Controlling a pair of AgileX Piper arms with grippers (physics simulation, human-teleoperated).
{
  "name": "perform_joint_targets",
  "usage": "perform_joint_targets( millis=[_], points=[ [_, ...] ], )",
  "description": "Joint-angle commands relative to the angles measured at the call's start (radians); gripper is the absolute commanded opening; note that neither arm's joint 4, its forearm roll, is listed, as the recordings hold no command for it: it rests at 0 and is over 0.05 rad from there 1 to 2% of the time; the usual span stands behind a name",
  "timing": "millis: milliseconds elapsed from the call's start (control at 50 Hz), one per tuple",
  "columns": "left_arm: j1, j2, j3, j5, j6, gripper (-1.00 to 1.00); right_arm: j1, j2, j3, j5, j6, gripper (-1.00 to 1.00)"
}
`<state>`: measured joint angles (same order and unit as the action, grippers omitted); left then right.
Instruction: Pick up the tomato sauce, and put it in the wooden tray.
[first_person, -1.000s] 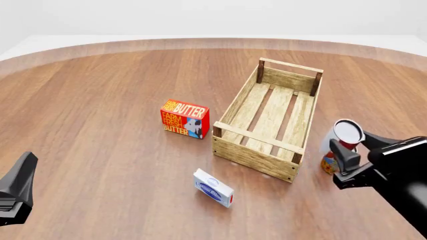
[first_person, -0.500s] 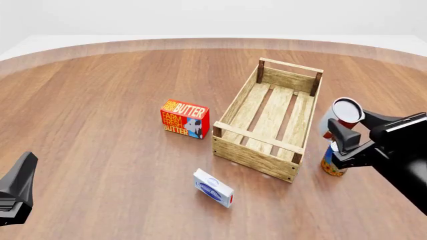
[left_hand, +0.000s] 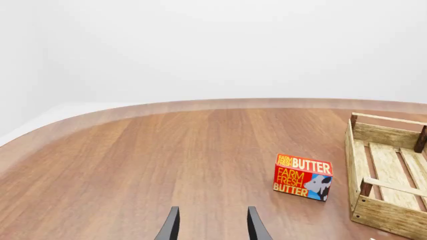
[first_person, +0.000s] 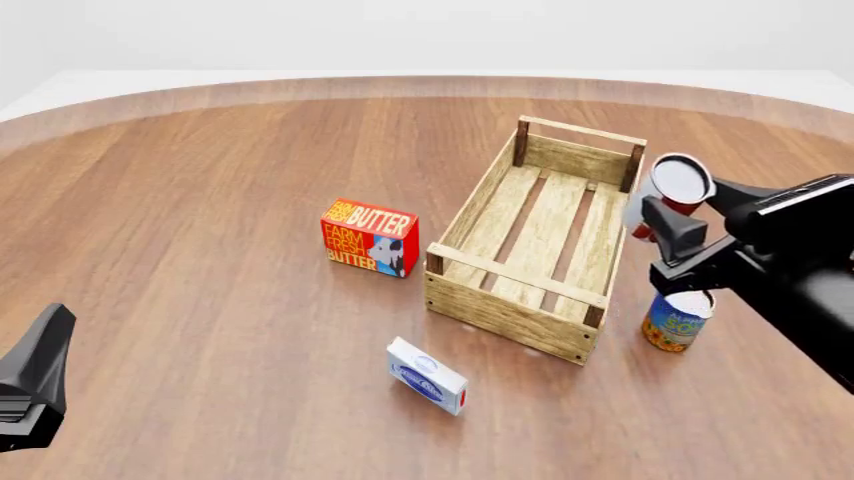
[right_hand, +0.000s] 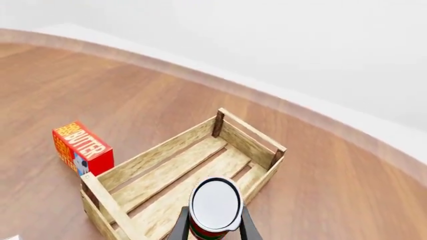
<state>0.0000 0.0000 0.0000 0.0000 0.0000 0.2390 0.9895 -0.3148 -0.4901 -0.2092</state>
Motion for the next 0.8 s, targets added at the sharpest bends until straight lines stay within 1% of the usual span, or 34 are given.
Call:
perform_joint_targets(
  millis=[20,320,440,580,800],
  points=[
    [0.000,0.000,0.000,0.000,0.000,1.00,0.009,0.060,-0.066,-0.009,0.026,-1.00],
    [0.000,0.000,0.000,0.000,0.000,1.00,0.035,0.142,-0.146,-0.017,0.015,-1.00],
    [0.000,0.000,0.000,0.000,0.000,1.00,0.044,0.205,-0.177,-0.042,0.016,-1.00],
    [0.000,0.000,0.000,0.000,0.000,1.00,0.053,0.258,-0.215,-0.046,0.015,-1.00],
    [0.000,0.000,0.000,0.000,0.000,1.00,0.048,0.331,-0.256,-0.060,0.013,-1.00]
  ],
)
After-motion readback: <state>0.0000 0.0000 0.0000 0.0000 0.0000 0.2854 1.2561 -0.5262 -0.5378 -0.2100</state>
